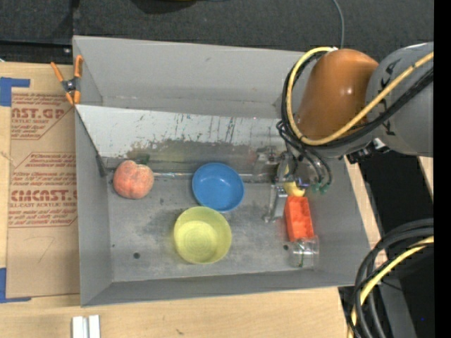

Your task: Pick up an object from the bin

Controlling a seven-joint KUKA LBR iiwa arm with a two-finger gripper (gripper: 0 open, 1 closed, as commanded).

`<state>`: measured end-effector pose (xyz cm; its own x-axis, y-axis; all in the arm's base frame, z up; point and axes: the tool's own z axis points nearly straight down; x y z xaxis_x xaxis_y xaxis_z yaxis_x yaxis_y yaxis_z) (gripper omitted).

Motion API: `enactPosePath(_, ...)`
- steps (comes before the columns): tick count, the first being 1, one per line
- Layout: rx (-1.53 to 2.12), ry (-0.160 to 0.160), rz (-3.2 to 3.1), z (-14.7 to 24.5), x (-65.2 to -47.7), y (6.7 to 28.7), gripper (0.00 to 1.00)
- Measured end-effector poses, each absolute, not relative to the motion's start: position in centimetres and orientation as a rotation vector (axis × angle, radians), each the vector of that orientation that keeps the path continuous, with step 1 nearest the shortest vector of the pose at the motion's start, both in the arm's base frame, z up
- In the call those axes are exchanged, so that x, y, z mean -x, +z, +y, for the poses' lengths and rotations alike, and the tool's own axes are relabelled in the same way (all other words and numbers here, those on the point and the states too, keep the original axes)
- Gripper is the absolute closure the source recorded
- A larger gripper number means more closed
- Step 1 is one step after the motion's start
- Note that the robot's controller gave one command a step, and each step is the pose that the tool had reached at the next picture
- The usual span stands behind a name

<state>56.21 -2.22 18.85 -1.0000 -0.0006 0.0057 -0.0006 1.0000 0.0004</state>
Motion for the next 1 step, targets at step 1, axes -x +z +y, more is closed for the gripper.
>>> enactPosePath(1,-0.001,0.000,-3.144,-2.23,-56.37,19.33,0.00)
